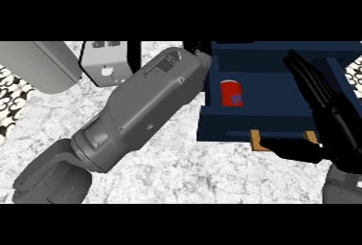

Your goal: Pick up the can, place it into the drawer and close the drawer

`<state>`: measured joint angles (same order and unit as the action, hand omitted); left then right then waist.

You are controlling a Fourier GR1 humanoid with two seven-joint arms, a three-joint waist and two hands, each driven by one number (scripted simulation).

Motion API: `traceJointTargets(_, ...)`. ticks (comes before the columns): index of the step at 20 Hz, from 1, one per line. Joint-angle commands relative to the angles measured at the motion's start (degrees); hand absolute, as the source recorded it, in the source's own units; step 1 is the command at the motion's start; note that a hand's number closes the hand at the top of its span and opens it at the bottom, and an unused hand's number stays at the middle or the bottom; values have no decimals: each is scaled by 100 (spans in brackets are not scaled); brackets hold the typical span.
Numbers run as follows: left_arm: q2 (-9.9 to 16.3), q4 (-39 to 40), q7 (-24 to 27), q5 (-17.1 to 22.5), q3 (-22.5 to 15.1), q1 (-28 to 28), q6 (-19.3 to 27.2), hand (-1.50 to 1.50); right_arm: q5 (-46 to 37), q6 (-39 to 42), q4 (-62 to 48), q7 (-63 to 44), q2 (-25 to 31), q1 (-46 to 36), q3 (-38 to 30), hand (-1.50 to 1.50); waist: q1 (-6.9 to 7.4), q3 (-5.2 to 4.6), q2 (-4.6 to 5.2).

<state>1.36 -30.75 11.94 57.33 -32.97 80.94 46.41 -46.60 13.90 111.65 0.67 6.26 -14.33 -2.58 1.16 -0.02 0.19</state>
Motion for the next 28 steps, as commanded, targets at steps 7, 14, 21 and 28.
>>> traceJointTargets(7,549,-641,-573,-314,-86,-271,181,-150,-1412,-852,-2674,533,393,-1337,435,-150,136,2,-15)
traceJointTargets(14,1122,-1277,-850,-514,-67,-775,79,-150,-1870,-1925,-4587,743,366,-1989,184,-150,93,5,0)
traceJointTargets(21,1638,-1982,-1259,-701,-69,-1033,151,-150,-2502,-3340,-6441,610,18,-2609,147,-150,166,7,12)
traceJointTargets(28,1906,-2502,-1339,-823,18,-1472,118,-150,-2567,-4171,-7649,750,158,-3267,-247,-150,197,8,42)
